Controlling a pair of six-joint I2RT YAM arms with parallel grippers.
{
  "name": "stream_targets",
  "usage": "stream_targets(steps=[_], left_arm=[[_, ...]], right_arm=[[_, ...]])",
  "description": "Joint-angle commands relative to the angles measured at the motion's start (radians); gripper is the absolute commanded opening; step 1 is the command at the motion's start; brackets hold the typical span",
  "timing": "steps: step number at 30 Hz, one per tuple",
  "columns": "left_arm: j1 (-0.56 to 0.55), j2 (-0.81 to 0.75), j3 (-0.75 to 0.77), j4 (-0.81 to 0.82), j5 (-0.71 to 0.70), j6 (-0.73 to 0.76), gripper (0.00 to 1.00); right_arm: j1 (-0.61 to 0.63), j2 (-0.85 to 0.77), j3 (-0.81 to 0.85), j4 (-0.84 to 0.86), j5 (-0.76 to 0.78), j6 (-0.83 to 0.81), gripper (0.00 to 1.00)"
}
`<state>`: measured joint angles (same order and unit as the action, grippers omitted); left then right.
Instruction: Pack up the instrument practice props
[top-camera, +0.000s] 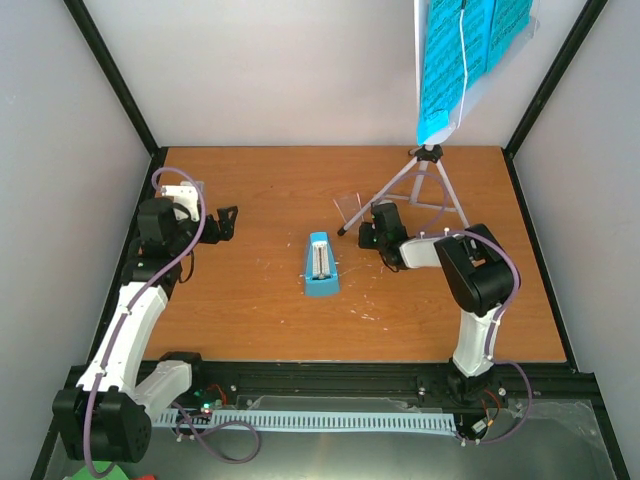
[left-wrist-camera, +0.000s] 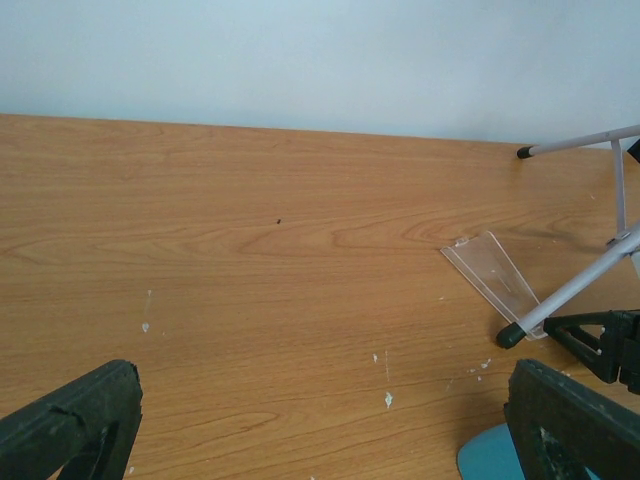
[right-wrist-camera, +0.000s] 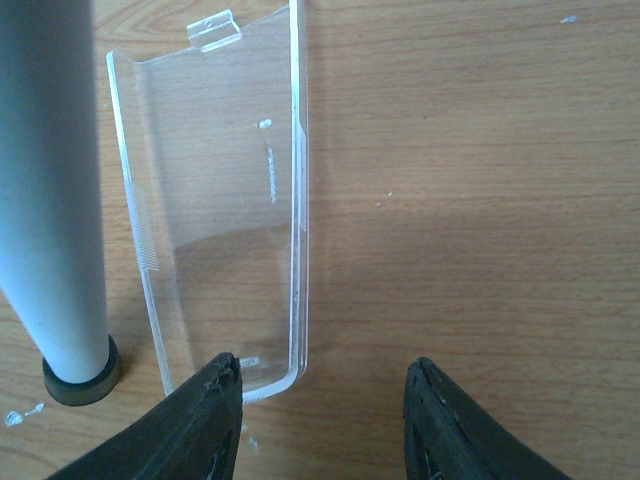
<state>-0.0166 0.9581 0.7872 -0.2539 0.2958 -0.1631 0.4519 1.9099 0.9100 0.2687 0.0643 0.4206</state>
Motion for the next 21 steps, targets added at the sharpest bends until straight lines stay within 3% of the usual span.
stream_targets(steps=[1, 21], left_arm=[[0.006, -0.017, 0.000, 0.032, -0.002, 0.028, 0.99], [0.006, -0.007, -0.006, 0.034, 0.010, 0.032, 1.00]], right_arm=[[-0.004, 0.037, 0.028, 0.036, 0.010, -0.020, 0.45], [-0.004, 0.074, 0.055, 0.081, -0.017, 0.044, 0.58]])
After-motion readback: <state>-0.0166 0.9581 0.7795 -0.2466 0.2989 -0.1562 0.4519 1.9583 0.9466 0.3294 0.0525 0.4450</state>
